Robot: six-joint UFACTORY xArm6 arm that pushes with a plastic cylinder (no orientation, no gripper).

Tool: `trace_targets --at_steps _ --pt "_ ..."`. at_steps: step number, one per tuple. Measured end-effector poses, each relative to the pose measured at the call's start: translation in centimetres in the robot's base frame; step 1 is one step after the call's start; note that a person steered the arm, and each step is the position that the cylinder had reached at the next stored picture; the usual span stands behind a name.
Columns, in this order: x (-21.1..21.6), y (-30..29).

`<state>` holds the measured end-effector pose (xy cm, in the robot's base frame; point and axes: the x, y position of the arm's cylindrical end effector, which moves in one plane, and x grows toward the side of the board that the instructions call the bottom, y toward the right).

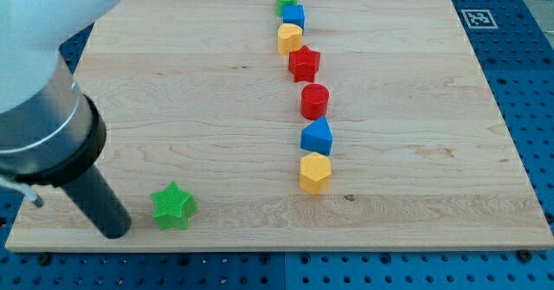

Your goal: Drag the green star towards the hexagon

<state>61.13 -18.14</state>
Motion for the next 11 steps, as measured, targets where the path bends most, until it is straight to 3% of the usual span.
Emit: trace_targets --at_steps 3,7,9,11 --pt "-0.5 0.6" --pt "-1.7 11.8" --pt "-4.9 9.5" --pt "-4.0 12.7"
